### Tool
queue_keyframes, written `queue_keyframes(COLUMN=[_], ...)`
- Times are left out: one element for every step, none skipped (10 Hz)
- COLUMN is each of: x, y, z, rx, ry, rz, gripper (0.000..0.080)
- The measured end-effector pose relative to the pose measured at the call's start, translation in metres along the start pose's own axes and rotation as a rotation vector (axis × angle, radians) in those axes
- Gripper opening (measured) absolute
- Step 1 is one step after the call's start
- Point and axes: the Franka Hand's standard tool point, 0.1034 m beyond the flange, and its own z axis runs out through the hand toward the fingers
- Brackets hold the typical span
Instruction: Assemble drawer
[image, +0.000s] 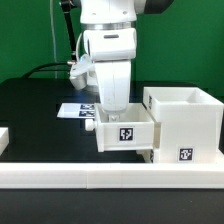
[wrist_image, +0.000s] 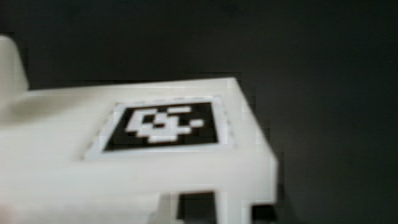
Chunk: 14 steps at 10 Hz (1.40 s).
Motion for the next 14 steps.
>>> queue_keyframes(x=[0.001, 0.003, 0.005, 0.007, 0.008, 0.008, 0.008, 0.008, 0.008, 0.008, 0.011, 0.012, 0.012, 0.013], y=[0.0, 0.0, 0.0, 0.0, -0.001, -0.002, -0.002, -0.002, -0.002, -0.002, -0.004, -0.004, -0.004, -0.005], z=[0.0, 0.0, 0.0, 0.001, 0.001, 0.002, 0.002, 0.002, 0.002, 0.003, 0.004, 0.004, 0.004, 0.004], rx=[0.0, 0.0, 0.0, 0.001, 0.003, 0.004, 0.004, 0.004, 0.005, 0.005, 0.007, 0.008, 0.008, 0.009], ry=[0.0, 0.0, 0.0, 0.0, -0.001, -0.001, -0.001, -0.001, -0.001, 0.0, 0.001, 0.002, 0.002, 0.002], rz=[0.001, 0.001, 0.007, 0.005, 0.001, 0.0, 0.001, 0.001, 0.002, 0.003, 0.008, 0.013, 0.016, 0.016], gripper=[0.0041, 0.0041, 0.0041, 0.0041, 0.0041, 0.0041, 0.0041, 0.0041, 0.0041, 0.0041, 0.0041, 0.0041, 0.0041, 0.0041])
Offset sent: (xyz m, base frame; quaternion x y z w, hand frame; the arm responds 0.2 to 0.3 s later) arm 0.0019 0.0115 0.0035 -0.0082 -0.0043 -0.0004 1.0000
